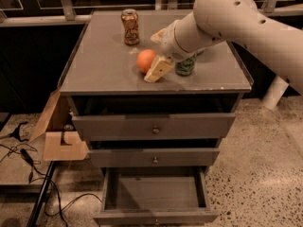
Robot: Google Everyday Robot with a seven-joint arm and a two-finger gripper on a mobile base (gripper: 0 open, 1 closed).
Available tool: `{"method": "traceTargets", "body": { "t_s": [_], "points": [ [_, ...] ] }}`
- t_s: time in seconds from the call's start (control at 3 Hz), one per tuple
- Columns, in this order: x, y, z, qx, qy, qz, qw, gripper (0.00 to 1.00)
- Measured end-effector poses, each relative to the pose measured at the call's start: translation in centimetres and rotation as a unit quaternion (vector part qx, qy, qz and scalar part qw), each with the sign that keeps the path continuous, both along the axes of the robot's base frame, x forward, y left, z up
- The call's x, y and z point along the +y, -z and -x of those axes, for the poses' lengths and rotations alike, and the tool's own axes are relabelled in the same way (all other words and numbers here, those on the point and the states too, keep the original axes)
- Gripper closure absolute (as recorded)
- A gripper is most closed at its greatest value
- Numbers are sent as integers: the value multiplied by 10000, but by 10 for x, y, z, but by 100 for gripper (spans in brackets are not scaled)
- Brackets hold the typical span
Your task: Place orange into bottom drawer
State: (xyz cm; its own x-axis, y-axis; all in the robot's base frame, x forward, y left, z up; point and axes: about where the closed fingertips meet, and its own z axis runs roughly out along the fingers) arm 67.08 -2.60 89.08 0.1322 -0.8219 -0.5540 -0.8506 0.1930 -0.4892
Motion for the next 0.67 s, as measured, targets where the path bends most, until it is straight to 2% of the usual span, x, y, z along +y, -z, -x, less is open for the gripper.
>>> {"method": "traceTargets", "body": {
  "t_s": [0.67],
  "points": [
    [4, 17, -27, 106, 88, 22, 9999, 25]
  ]
}}
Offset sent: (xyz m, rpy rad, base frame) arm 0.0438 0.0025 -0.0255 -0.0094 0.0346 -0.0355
